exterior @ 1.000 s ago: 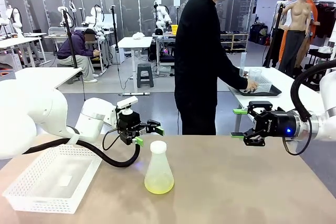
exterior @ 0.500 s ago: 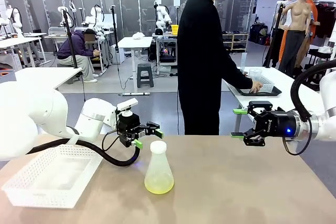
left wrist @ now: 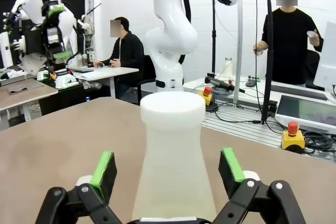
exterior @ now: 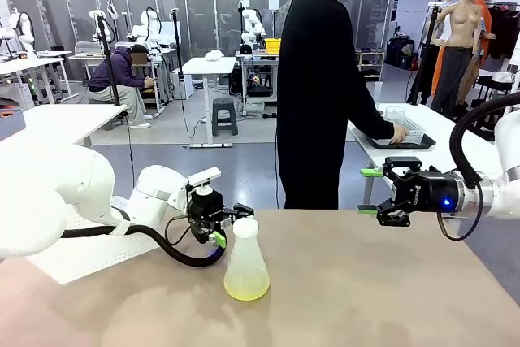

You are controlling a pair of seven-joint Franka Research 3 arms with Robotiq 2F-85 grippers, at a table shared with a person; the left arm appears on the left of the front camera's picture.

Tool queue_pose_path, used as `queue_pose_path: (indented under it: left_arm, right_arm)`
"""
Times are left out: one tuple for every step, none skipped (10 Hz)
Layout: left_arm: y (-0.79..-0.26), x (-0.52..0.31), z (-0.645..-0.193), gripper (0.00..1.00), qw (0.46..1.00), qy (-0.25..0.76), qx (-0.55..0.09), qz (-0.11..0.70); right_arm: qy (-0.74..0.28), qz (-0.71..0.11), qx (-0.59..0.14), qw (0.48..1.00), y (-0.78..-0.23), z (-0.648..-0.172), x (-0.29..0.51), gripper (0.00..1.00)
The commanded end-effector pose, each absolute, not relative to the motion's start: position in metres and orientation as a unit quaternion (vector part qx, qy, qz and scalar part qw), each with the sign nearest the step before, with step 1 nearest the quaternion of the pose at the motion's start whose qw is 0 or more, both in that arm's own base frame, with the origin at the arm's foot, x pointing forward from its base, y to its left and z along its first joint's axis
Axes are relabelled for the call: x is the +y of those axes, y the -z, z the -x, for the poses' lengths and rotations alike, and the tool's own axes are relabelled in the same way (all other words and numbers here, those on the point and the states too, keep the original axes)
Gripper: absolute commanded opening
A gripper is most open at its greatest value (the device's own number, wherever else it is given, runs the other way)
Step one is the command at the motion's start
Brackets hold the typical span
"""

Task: Prepare the solutions needed for the experiment.
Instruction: When the human places the Big flask in the center of the table, pick up the Big flask and place it in the left Organizing basket.

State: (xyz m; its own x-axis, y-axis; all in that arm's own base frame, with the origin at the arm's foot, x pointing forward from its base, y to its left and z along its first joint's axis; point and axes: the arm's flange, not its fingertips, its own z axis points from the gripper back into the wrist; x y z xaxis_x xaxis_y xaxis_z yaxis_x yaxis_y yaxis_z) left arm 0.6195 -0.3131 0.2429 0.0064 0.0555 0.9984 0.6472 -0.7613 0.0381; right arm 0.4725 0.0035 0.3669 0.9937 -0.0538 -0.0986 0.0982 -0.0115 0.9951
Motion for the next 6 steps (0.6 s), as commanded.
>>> queue_pose_path:
  left_arm:
    - [-0.246, -0.322, -0.596, 1.00, 0.206, 0.677, -0.263, 0.656]
    - [-0.248, -0.327, -0.584, 1.00, 0.207, 0.685, -0.263, 0.647]
    - [-0.249, -0.331, -0.575, 1.00, 0.204, 0.684, -0.271, 0.646]
    - [-0.248, -0.335, -0.566, 1.00, 0.197, 0.686, -0.274, 0.645]
    - [-0.247, -0.337, -0.554, 1.00, 0.186, 0.685, -0.282, 0.646]
    - [-0.247, -0.337, -0.548, 1.00, 0.188, 0.682, -0.286, 0.646]
  right_arm:
    - [0.052, -0.709, 0.015, 0.703, -0.368, -0.473, 0.004, 0.83]
    - [0.052, -0.709, 0.015, 0.703, -0.368, -0.473, 0.004, 0.83]
    - [0.052, -0.709, 0.015, 0.703, -0.368, -0.473, 0.004, 0.83]
    - [0.052, -0.709, 0.015, 0.703, -0.368, -0.473, 0.004, 0.83]
    - [0.052, -0.709, 0.015, 0.703, -0.368, -0.473, 0.004, 0.83]
    - [0.052, -0.709, 0.015, 0.703, -0.368, -0.473, 0.004, 0.83]
